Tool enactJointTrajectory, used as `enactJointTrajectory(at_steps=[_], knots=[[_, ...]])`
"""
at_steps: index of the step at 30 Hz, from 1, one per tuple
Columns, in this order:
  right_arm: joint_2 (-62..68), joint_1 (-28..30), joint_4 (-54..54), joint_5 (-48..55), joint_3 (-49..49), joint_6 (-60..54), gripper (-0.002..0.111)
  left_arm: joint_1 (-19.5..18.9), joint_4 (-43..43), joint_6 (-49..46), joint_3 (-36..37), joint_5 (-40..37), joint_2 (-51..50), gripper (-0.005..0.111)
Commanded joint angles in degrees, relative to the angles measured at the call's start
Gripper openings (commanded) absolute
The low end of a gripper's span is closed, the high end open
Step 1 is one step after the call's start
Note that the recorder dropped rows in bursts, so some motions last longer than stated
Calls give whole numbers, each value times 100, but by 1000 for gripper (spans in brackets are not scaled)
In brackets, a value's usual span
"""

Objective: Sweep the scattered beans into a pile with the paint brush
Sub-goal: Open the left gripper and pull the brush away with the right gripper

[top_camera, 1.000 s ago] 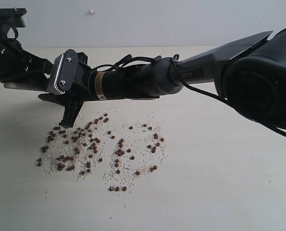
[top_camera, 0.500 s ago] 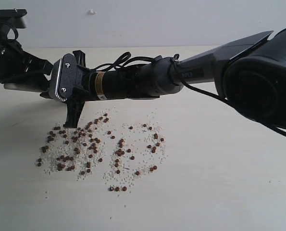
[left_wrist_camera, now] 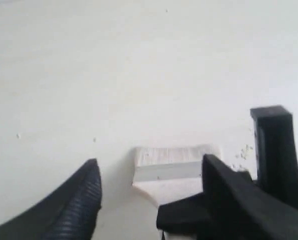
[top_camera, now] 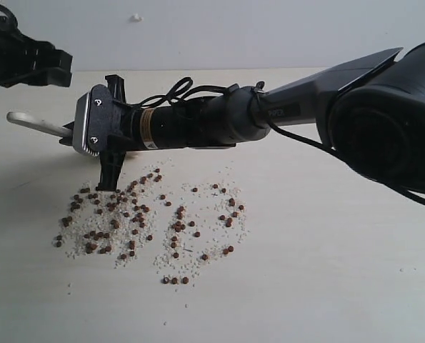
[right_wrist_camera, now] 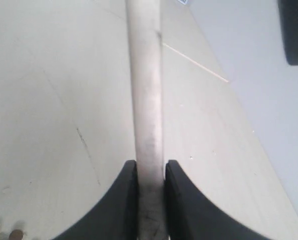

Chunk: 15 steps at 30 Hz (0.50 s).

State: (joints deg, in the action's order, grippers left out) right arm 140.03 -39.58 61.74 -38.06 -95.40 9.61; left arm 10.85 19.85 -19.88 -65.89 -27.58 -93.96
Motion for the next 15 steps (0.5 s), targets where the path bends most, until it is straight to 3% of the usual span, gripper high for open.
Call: enactJointTrajectory(at_steps=[1,11,15], knots=[[-29,-4,-22,-108,16,-50,0,-1,50,19,-27,411,88,73],[-348,-4,-148,174,-48,-395,0,-101,-305,81,-27,1119,378,73],[-766,-4,-148,478,-48,-394,0,-327,-278,170,52,1124,613,60]])
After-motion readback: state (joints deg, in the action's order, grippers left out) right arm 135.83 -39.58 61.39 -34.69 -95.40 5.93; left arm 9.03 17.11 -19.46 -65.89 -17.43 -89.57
